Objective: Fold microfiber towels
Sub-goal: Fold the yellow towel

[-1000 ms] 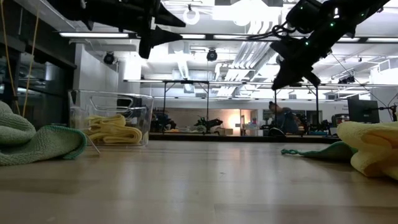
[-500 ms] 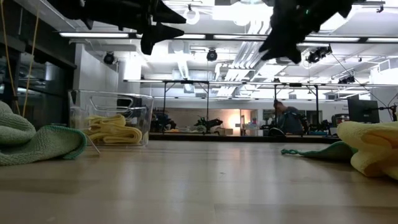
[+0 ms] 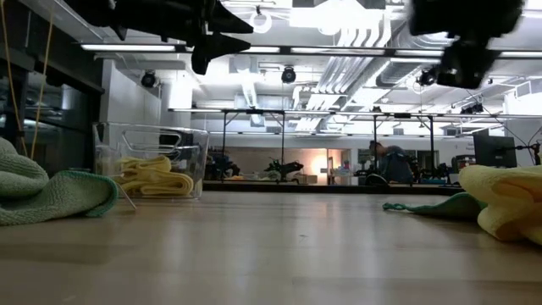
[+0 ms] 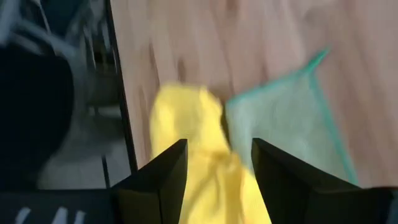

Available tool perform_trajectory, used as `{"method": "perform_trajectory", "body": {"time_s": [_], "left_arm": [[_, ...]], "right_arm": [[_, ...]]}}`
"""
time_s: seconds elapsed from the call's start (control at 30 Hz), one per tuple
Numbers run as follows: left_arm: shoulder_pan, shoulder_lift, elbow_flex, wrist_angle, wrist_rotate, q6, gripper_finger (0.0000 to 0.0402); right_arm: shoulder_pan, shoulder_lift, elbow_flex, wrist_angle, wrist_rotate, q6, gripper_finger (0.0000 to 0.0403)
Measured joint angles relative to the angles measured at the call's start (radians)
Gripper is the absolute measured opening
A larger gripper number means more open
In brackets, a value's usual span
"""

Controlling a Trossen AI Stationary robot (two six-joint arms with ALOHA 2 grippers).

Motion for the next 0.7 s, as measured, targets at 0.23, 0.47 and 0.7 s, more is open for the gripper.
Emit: {"method": "perform_trajectory", "body": {"time_s": [0.23,0.47,0.7], "left_arm": [[0.0,0.0,0.0,0.0,-0.002,0.0,0.0159],[0.0,0.0,0.0,-0.003,-0.002,0.0,0.0159],[0.0,0.0,0.0,-0.031,-0.002,0.0,0.0159]], "right_arm": [[0.134,0.0,-0.108,0.003,0.06,0.033,0.017],[0.193,0.0,-0.203,0.066,0.051,0.054,0.017],[0.235,0.0,-0.255,0.124,0.051,0.067,0.017]]}}
